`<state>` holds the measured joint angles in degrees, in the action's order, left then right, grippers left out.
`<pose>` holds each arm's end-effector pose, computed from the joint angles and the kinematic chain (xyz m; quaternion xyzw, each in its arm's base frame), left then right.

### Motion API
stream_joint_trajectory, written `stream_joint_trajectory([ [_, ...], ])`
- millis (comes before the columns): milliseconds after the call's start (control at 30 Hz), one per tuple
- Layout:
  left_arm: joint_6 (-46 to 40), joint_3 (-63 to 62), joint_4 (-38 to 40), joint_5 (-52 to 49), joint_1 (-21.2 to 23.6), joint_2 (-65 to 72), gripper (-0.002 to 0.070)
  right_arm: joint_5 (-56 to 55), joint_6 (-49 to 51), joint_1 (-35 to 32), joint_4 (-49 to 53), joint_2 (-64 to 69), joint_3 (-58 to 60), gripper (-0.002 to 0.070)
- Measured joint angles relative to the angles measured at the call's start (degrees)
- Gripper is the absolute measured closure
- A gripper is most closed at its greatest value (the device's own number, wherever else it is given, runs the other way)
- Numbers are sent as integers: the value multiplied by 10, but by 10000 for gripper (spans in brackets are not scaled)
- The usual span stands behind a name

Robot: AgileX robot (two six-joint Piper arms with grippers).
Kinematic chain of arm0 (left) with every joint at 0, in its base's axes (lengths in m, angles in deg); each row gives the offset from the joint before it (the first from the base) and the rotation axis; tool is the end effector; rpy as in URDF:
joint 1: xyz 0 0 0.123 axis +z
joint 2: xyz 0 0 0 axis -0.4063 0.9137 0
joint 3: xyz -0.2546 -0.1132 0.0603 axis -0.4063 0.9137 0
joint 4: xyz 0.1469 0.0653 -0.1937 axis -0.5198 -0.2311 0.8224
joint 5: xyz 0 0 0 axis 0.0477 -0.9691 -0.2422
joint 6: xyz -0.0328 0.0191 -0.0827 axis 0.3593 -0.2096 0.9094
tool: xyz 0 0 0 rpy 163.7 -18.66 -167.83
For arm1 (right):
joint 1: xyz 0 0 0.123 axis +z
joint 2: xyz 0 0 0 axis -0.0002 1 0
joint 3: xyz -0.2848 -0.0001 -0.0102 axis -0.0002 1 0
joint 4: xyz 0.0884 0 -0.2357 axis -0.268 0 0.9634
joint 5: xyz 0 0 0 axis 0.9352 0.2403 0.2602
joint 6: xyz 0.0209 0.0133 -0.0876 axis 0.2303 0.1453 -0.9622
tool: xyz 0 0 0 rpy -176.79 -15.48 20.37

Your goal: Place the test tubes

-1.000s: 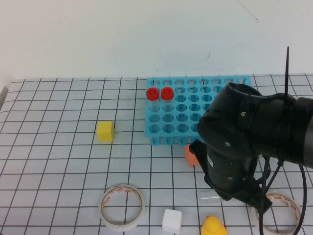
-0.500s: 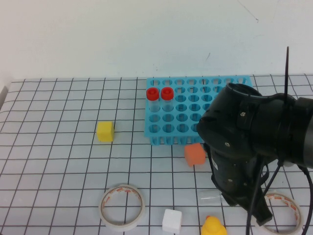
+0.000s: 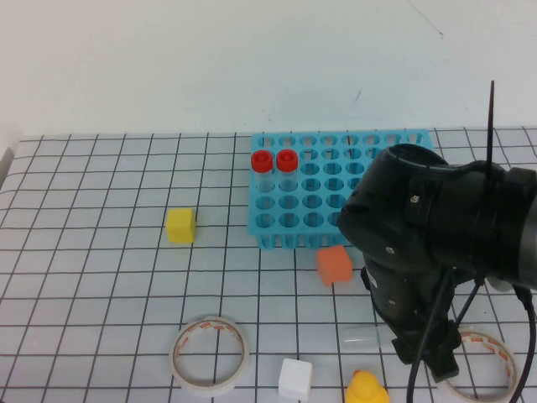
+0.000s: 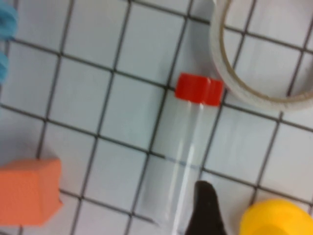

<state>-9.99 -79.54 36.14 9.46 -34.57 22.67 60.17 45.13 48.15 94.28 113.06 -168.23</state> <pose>0.0807 -0.0271 0.2556 0.0935 0.9033 -0.1047 0.4053 0.2536 0.2434 0.2400 0.6010 0.7852 0.0135 0.1485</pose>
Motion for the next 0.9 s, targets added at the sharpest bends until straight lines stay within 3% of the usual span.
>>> stream_joint_trajectory([
  [500,0,0,0,0,0,0,677,-4,73,-2,43,72,-1,204],
  [900,0,0,0,-1,0,0,676,-56,71,-37,38,79,-1,204],
])
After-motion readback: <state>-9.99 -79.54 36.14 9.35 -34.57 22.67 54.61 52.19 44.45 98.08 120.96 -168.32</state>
